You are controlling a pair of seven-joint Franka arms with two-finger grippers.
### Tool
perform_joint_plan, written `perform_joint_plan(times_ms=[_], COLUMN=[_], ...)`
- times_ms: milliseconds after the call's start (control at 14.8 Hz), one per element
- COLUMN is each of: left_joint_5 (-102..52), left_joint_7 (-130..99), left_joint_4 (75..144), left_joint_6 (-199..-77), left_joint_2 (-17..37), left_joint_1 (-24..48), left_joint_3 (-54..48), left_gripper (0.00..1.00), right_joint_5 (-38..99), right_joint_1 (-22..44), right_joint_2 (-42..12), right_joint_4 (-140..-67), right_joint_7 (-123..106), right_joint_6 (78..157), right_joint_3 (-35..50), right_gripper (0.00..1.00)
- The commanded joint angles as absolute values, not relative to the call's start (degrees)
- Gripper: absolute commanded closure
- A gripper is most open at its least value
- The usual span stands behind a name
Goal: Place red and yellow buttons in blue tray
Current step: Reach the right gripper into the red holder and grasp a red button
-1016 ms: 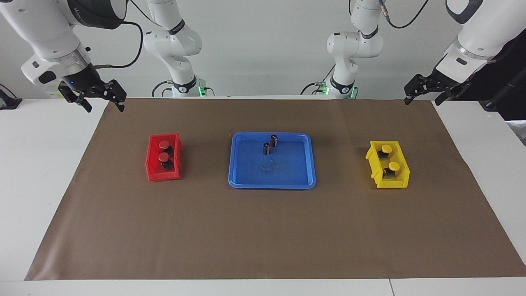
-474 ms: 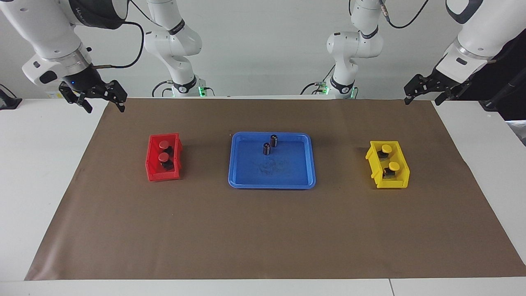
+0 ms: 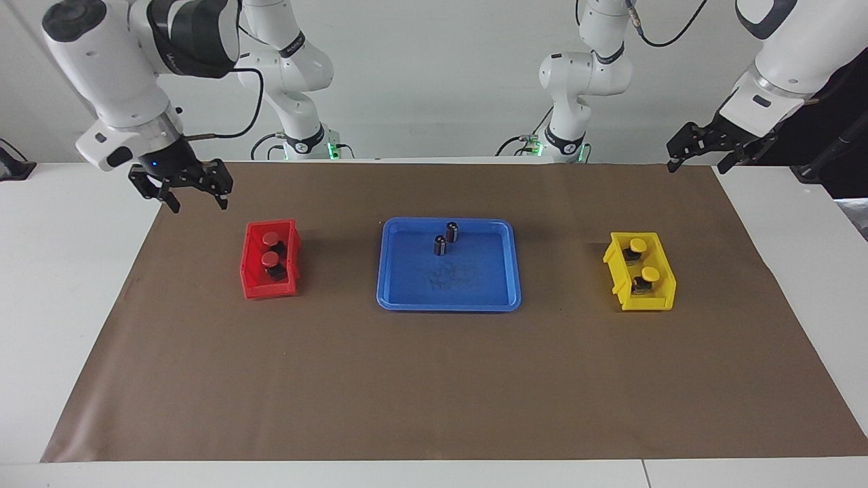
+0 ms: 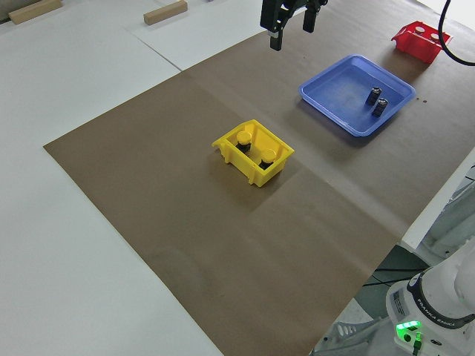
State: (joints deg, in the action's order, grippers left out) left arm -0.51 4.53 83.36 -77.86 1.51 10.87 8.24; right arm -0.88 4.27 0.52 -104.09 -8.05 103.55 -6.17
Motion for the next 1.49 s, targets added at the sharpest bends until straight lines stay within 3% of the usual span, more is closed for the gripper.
perform_joint_plan(times_ms=[0,203,880,1016,1219,1422], left_joint_5=[-1.0,-1.1,-0.1,-0.2,-0.2,-0.2], left_joint_7=[3.9,3.6,3.8,3.5,3.4,3.3], left_joint_4=[85.1,85.1,85.3,88.7,101.5,101.7], left_joint_6=[-77.7,-77.7,-82.4,-84.8,-95.5,-95.9], left_joint_2=[-0.1,-0.1,0.1,-1.0,-6.6,-6.7], left_joint_1=[11.5,11.3,11.3,11.0,11.2,10.9], left_joint_3=[8.0,8.1,7.9,7.9,7.8,8.0], left_gripper=[0.00,0.00,0.00,0.00,0.00,0.00], right_joint_5=[1.2,1.8,2.5,2.5,2.5,2.5], right_joint_1=[4.6,4.7,6.9,6.9,6.9,6.9], right_joint_2=[-1.6,-0.9,-0.9,-0.5,-0.5,-0.3], right_joint_4=[-108.6,-117.6,-127.7,-129.0,-129.5,-130.3], right_joint_7=[-7.1,-7.0,-7.1,-7.1,-7.1,-7.4], right_joint_6=[110.5,119.4,131.6,133.0,133.0,133.1], right_joint_3=[-6.2,-6.2,-6.2,-6.2,-6.2,-6.2], right_gripper=[0.20,0.28,0.31,0.32,0.32,0.33])
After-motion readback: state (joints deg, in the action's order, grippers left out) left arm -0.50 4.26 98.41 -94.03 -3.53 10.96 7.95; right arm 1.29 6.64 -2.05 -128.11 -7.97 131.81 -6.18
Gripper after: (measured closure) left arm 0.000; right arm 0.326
